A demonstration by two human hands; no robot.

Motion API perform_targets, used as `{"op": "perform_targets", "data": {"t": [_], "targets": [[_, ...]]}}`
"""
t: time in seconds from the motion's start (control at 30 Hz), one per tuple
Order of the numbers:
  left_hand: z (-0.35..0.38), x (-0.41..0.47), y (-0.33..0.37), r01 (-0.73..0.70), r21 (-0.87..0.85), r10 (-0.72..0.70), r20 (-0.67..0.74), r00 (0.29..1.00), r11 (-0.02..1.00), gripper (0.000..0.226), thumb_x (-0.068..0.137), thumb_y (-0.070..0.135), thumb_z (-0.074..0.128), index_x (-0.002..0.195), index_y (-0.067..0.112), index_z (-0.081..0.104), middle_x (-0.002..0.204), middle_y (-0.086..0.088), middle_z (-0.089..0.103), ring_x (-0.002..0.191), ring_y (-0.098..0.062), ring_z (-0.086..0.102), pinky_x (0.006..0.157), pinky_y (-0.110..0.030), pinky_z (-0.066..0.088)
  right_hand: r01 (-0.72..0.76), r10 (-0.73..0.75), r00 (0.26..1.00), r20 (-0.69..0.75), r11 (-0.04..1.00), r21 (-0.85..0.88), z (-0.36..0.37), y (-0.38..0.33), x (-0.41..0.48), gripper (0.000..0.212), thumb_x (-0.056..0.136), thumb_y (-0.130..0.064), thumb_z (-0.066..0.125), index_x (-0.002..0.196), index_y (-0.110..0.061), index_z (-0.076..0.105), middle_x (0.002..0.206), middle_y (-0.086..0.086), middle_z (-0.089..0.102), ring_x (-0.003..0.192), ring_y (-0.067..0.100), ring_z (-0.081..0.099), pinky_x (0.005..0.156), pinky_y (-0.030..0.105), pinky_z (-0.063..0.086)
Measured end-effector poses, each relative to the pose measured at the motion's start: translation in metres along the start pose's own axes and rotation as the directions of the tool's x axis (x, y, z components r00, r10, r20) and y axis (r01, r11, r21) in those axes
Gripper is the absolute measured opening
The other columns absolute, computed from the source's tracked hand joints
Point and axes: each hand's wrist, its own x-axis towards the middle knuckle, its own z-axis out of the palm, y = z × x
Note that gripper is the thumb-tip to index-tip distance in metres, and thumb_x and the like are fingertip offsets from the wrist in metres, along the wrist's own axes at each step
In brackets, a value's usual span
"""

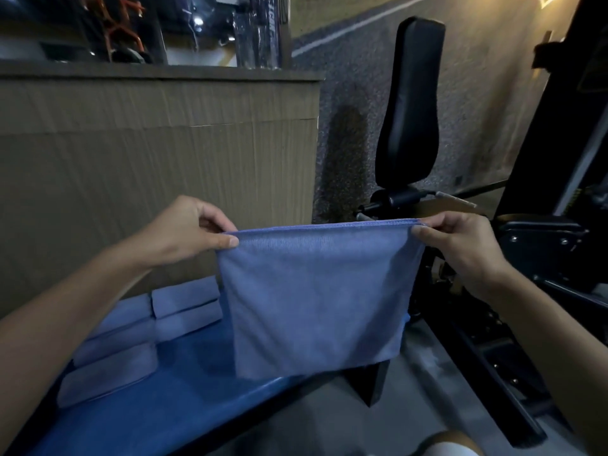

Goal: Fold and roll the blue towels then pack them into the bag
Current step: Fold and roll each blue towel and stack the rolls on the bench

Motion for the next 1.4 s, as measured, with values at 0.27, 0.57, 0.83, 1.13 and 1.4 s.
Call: {"op": "perform_targets", "data": {"t": [0.27,0.57,0.83,1.13,1.4], "targets": [[-0.004,0.005,0.012,-0.009,-0.004,0.009,0.015,1.000,1.000,0.012,0.078,0.005,0.079,0.088,0.012,0.076,0.083,-0.012,0.076,0.073,-0.011,0.065,0.068,-0.019,0.054,0.003,-0.006,0.999,0.048,0.998,0.070,-0.016,-0.007,0.004,0.014,0.092,-0.010,0.064,0.080,-0.006,0.067,0.078,0.008,0.069,0.078,0.018,0.065,0.082,0.035,0.053],[-0.005,0.009,0.017,-0.011,0.003,0.011,0.032,0.999,1.000,0.008,0.080,0.007,0.078,0.085,0.013,0.077,0.078,-0.002,0.076,0.068,0.000,0.066,0.065,-0.009,0.051,0.058,-0.058,0.997,-0.049,0.998,-0.017,-0.014,-0.010,0.010,0.011,0.091,-0.010,0.067,0.079,-0.011,0.064,0.073,0.005,0.066,0.067,0.012,0.060,0.069,0.031,0.050],[-0.002,0.011,0.018,-0.025,0.004,0.025,0.022,0.999,1.000,0.003,0.080,0.010,0.078,0.080,0.013,0.076,0.069,0.006,0.074,0.063,0.005,0.064,0.058,-0.006,0.046,0.115,-0.134,0.987,-0.092,0.974,-0.193,-0.017,-0.010,0.014,0.015,0.088,-0.009,0.069,0.080,-0.017,0.059,0.075,0.006,0.063,0.068,0.014,0.057,0.067,0.029,0.047],[-0.004,0.003,0.017,0.096,-0.134,-0.089,0.056,0.994,0.986,0.015,0.084,0.004,0.073,0.091,-0.007,0.065,0.064,-0.023,0.069,0.049,-0.017,0.066,0.040,-0.020,0.045,0.164,-0.125,0.984,0.126,0.908,-0.385,-0.019,-0.019,0.010,0.021,0.093,-0.004,0.060,0.083,-0.020,0.068,0.072,-0.003,0.066,0.065,0.005,0.059,0.063,0.015,0.046],[-0.006,0.006,0.006,0.211,-0.242,-0.202,0.063,0.977,0.947,0.018,0.077,0.001,0.076,0.091,-0.002,0.065,0.078,-0.021,0.073,0.061,-0.024,0.073,0.039,-0.022,0.048,0.013,0.021,0.987,0.158,0.978,-0.210,-0.016,-0.025,0.005,0.006,0.092,0.001,0.060,0.091,-0.001,0.065,0.046,-0.002,0.059,0.037,0.000,0.050,0.042,0.010,0.040]]}}
